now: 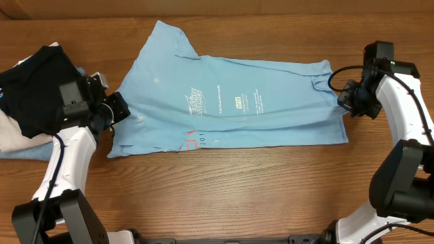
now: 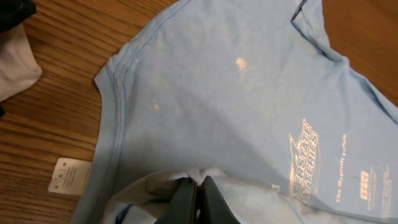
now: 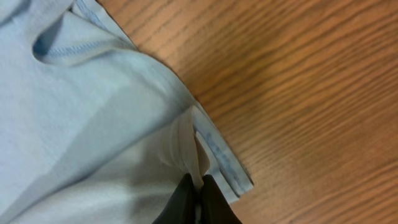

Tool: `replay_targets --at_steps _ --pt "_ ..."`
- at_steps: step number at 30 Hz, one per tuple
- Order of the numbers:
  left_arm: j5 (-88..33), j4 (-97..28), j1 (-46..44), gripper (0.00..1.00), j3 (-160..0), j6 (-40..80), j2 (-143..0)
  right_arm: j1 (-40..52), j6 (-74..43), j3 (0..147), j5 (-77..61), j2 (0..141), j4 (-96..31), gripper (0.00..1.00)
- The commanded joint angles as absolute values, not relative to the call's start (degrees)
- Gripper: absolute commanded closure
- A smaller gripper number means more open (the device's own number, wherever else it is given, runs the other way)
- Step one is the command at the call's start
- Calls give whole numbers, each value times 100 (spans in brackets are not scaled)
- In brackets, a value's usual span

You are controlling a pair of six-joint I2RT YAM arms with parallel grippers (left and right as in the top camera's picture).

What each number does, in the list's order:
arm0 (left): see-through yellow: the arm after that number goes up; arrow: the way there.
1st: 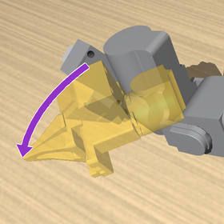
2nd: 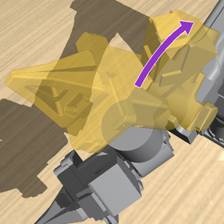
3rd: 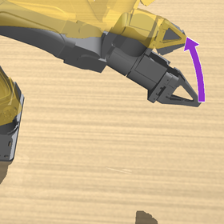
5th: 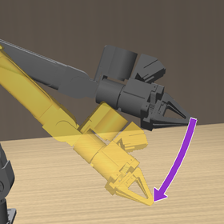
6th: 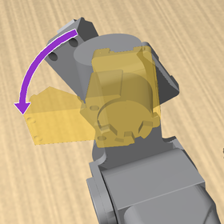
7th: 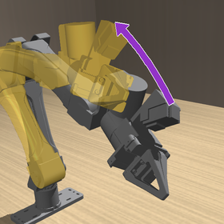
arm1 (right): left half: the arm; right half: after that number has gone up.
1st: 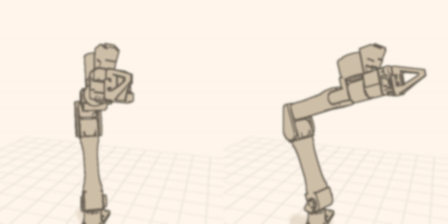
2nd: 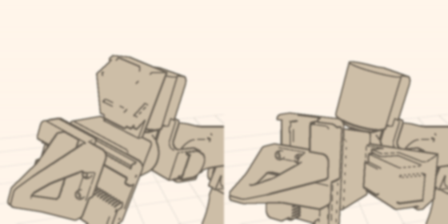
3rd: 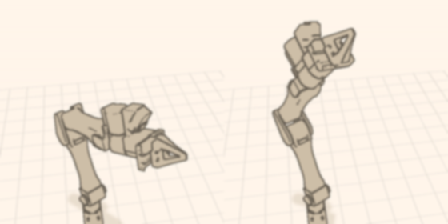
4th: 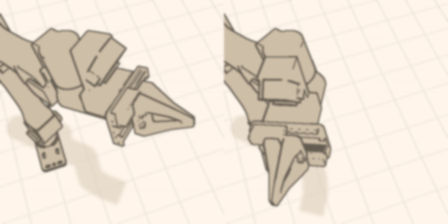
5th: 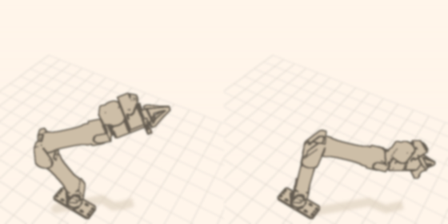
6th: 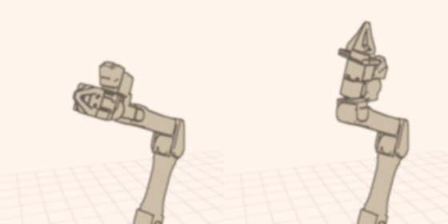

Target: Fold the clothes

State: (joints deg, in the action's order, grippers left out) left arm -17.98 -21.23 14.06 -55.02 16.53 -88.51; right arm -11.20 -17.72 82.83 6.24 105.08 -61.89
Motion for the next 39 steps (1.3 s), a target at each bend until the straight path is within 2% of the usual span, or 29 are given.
replay_targets --at_steps 1,24,31,33,36,37,39 --pt "-1170 -2088 1293 96 -5647 1695 -8899 -1120 -1758 8167 788 10558 -6001 96" --pt "-1052 -1122 1142 96 -5647 1885 -9579 -1120 -1761 7977 805 10558 -5723 96" --pt "-1052 -1221 1044 95 -5647 1837 -9629 -1120 -1761 7977 803 10558 -5690 96" --pt "-1048 -1280 1017 88 -5647 1837 -9638 -1120 -1761 7977 803 10558 -5688 96" --pt "-1052 -1415 1002 66 -5647 1839 -9638 -1120 -1761 7977 803 10558 -5690 96" --pt "-1050 -1481 1004 63 -5647 1837 -9638 -1120 -1761 7977 803 10558 -5697 95" --pt "-1050 -1625 1004 61 -5647 1837 -9638 -1120 -1761 7977 803 10558 -5728 86"
